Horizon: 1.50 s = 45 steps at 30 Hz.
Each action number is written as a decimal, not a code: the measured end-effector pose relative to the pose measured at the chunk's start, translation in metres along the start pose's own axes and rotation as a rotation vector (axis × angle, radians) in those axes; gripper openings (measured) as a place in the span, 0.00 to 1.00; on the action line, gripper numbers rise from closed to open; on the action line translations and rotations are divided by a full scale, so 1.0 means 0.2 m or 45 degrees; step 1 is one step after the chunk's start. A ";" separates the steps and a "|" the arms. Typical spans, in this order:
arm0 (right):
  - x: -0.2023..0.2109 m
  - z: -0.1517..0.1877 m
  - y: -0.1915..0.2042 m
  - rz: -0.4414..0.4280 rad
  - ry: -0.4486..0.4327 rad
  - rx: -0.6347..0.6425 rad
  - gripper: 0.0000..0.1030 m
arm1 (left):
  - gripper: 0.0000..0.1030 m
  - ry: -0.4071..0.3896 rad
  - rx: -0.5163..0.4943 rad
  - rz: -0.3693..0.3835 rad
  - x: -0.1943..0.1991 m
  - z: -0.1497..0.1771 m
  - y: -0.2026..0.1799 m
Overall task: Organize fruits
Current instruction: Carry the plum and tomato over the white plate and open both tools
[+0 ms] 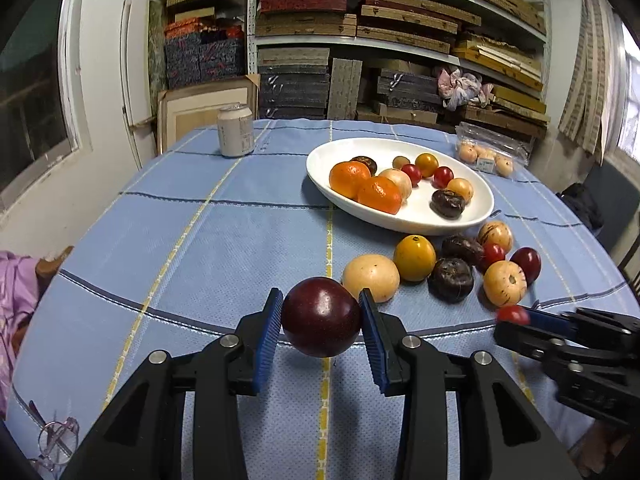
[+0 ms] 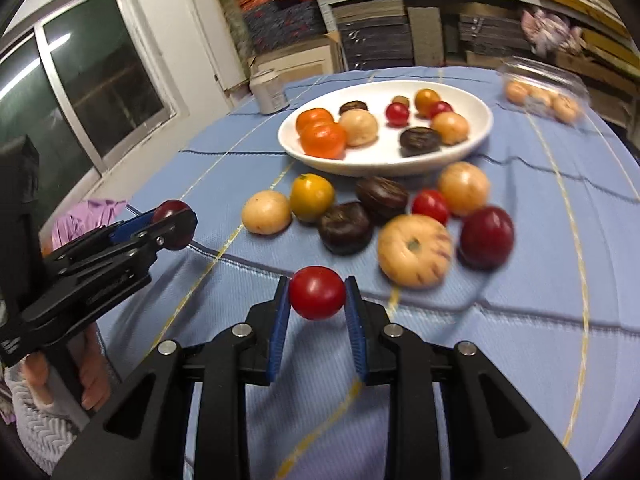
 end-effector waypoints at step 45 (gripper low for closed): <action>-0.40 -0.76 -0.45 0.166 -0.111 -0.083 0.26 | 0.38 -0.024 -0.083 0.034 -0.62 -0.51 -0.35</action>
Point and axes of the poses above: each gripper's, at about its wrist camera, not at the fingertips, and x roughly against the way its jaws point, y to its left, z to its underside, the point moved 9 cm from there along -x, roughly the way its jaws point, and after that the axes turned 10 degrees about -y, right-handed, at the moved point
